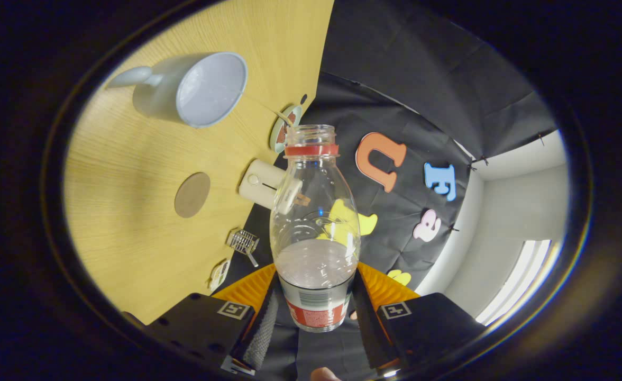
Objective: Take the bottle from table, then pour the juice into the cup, finally place the bottle on the coaster
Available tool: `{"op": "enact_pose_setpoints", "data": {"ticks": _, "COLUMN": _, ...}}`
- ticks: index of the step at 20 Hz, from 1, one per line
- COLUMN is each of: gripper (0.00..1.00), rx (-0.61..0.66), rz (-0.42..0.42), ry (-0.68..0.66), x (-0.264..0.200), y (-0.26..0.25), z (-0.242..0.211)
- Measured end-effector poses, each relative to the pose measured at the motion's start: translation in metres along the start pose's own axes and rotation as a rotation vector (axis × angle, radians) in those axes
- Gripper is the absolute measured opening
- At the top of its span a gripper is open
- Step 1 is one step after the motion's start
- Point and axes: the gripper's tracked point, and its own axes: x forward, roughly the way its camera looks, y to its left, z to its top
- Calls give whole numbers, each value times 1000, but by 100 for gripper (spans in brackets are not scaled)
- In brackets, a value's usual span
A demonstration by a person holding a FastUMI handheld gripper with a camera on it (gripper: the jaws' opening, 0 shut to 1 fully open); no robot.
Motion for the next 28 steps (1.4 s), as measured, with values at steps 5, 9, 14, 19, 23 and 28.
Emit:
{"op": "enact_pose_setpoints", "data": {"ticks": 5, "gripper": 75, "rx": -8, "rz": 5, "ry": 1, "x": 0, "y": 1, "z": 0}}
{"op": "enact_pose_setpoints", "data": {"ticks": 9, "gripper": 75, "rx": -21, "rz": 8, "ry": 2, "x": -1, "y": 1, "z": 0}}
{"op": "enact_pose_setpoints", "data": {"ticks": 14, "gripper": 75, "rx": -23, "rz": 9, "ry": 1, "x": 1, "y": -4, "z": 0}}
{"op": "enact_pose_setpoints", "data": {"ticks": 19, "gripper": 75, "rx": -7, "rz": 8, "ry": -1, "x": 2, "y": -9, "z": 3}}
{"op": "enact_pose_setpoints", "data": {"ticks": 23, "gripper": 75, "rx": 40, "rz": -2, "ry": -3, "x": -1, "y": -12, "z": 4}}
{"op": "enact_pose_setpoints", "data": {"ticks": 28, "gripper": 76, "rx": 245, "rz": 89, "ry": 13, "x": -6, "y": 5, "z": 5}}
